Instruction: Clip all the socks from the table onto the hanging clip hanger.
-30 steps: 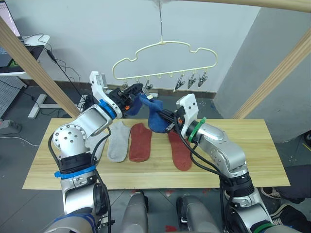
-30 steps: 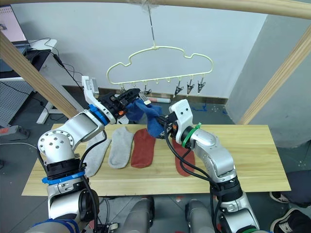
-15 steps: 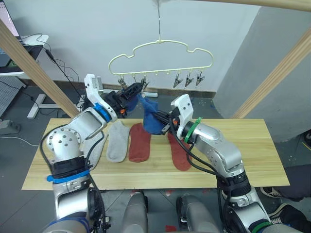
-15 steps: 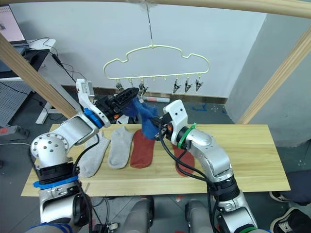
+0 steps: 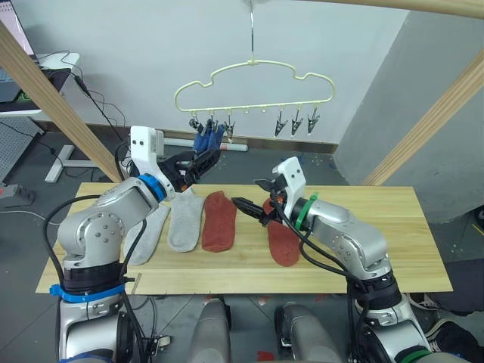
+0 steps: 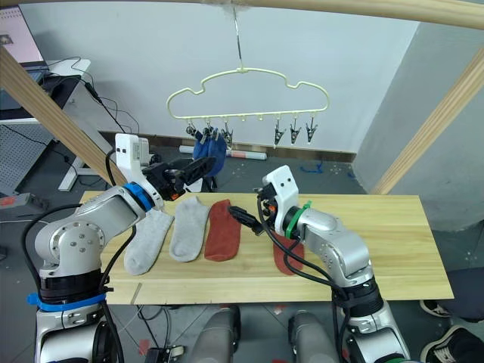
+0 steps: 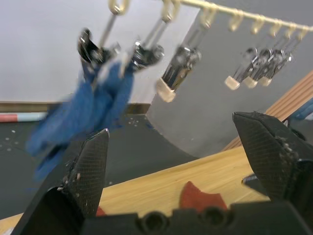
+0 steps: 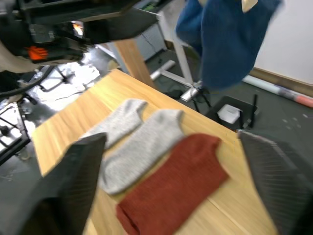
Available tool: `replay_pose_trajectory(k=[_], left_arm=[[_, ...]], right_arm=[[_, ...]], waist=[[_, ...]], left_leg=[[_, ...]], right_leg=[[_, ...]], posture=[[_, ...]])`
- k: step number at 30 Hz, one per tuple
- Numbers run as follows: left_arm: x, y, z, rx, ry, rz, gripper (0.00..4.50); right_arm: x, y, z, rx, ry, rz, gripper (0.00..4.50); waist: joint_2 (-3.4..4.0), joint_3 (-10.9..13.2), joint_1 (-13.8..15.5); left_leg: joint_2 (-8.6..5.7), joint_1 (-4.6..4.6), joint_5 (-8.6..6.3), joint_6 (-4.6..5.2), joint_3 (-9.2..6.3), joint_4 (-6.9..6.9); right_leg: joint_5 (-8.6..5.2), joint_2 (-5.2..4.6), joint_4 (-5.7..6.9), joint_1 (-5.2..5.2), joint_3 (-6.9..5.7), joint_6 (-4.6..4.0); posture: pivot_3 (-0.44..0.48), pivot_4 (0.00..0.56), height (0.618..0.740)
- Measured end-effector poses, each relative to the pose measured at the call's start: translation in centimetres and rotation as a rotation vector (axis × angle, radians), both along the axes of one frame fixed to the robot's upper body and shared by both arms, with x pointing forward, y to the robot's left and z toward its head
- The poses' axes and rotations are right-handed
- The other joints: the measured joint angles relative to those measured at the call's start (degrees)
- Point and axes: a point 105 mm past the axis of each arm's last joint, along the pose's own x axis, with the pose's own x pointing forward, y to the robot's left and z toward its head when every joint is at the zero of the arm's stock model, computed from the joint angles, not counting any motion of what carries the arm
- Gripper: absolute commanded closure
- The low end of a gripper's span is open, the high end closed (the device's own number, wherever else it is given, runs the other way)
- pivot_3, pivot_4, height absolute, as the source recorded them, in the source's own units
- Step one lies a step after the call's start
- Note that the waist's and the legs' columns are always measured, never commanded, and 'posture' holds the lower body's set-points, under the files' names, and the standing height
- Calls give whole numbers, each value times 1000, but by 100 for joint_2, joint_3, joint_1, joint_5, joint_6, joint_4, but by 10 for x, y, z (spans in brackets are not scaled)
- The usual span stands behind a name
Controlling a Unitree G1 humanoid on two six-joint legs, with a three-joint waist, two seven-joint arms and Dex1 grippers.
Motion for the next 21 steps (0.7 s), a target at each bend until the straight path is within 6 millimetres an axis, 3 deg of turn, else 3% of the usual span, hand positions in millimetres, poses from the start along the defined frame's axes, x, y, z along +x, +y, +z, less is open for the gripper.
replay_pose_trajectory(k=[4,8,11,15,21], left_arm=[[-4,-8,-3,111,-81,-28,0],[-5,-17,-8,285,-183,-63,0],[-5,-26,-4,292,-265,-57,512],[-2,-34,3,315,-364,-46,1627],[15,-39,5,319,-422,47,1627]], right_arm=[[-2,-24,1,-70,-58,-39,19],[2,-47,15,-144,-203,-80,19],[4,-63,29,-150,-282,-110,0],[4,-83,53,-140,-359,-136,0],[3,-80,65,-135,-399,-103,0]], waist=[[0,0,0],[0,0,-3],[0,0,-2],[0,0,-4],[0,0,-17]], left_leg=[[-3,-2,0,0,8,0],[-4,-1,-1,2,11,0],[-4,-6,-1,2,11,1],[-5,-8,-1,3,10,2],[-7,-8,-1,3,12,6]], right_leg=[[0,1,-3,-3,3,0],[-1,5,-4,-4,7,2],[-1,5,-5,-6,5,1],[0,9,-6,-5,5,0],[0,12,-3,-6,5,0]], posture=[[62,249,740],[47,247,740],[39,247,740],[25,241,740],[13,237,740]])
